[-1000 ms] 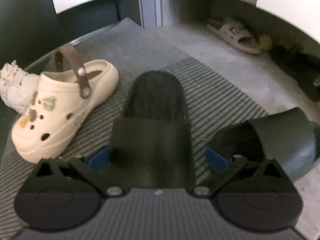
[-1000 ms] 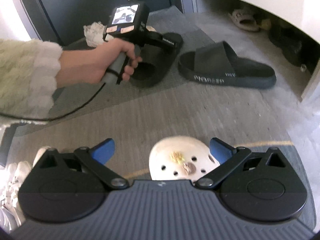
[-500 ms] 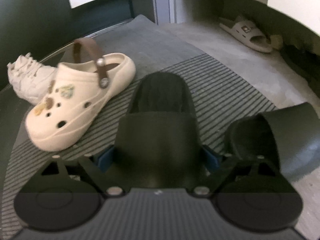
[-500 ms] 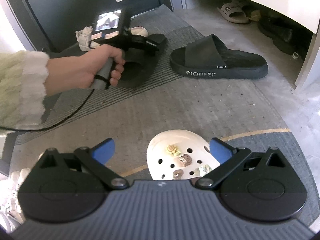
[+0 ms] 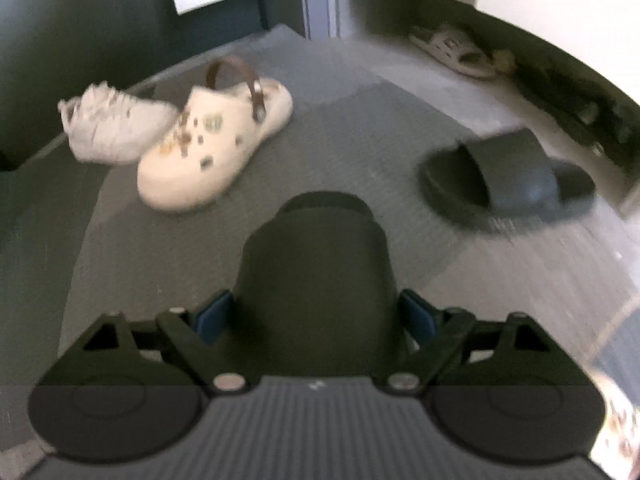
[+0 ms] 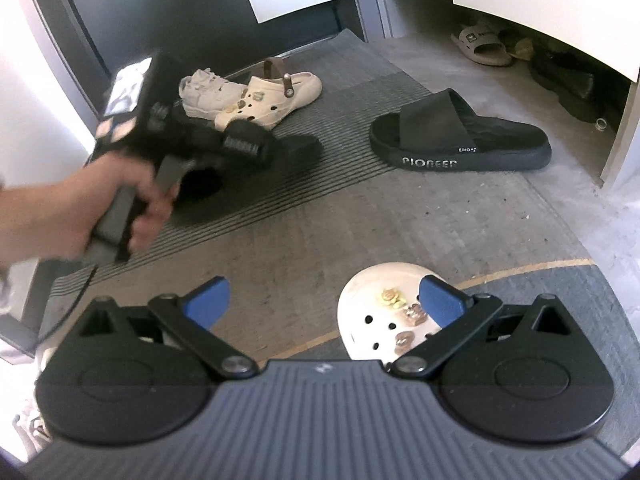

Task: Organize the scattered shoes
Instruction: 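Carry the black slide with the left gripper, lower it and open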

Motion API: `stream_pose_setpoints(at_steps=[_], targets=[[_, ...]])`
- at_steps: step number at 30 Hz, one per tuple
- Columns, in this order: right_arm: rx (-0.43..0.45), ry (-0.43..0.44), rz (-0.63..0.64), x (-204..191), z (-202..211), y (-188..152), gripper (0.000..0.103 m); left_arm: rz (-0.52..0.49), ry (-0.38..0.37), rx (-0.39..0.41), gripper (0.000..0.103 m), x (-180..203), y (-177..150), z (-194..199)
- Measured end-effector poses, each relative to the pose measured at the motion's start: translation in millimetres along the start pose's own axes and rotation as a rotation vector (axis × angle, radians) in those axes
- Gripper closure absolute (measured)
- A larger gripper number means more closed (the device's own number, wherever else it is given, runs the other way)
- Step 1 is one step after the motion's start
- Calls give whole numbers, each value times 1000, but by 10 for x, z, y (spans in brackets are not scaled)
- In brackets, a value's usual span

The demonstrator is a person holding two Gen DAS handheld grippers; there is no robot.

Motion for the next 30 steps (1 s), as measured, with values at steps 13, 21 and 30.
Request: stream_pose_setpoints(at_steps=[13,21,30], targets=[[19,32,45,-52,243,-149,0,5,-24,-166,13,140,-685,30],[14,55,93,-60,459,-71,0,-24,-37,-136,10,249,-584,782],[44,143,373,-546,1242,529,0,64,5,40,3,-98,-226,3031]])
Point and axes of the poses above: each gripper's, at about its wrist camera, not at the fingertips, and z roughly against the way its jaws point, x to its right, y to its top, the point moved 3 cm from there along -z, roughly the way its jaws point, and after that the axes turned 6 degrees about -y, right-handed, at the moved point
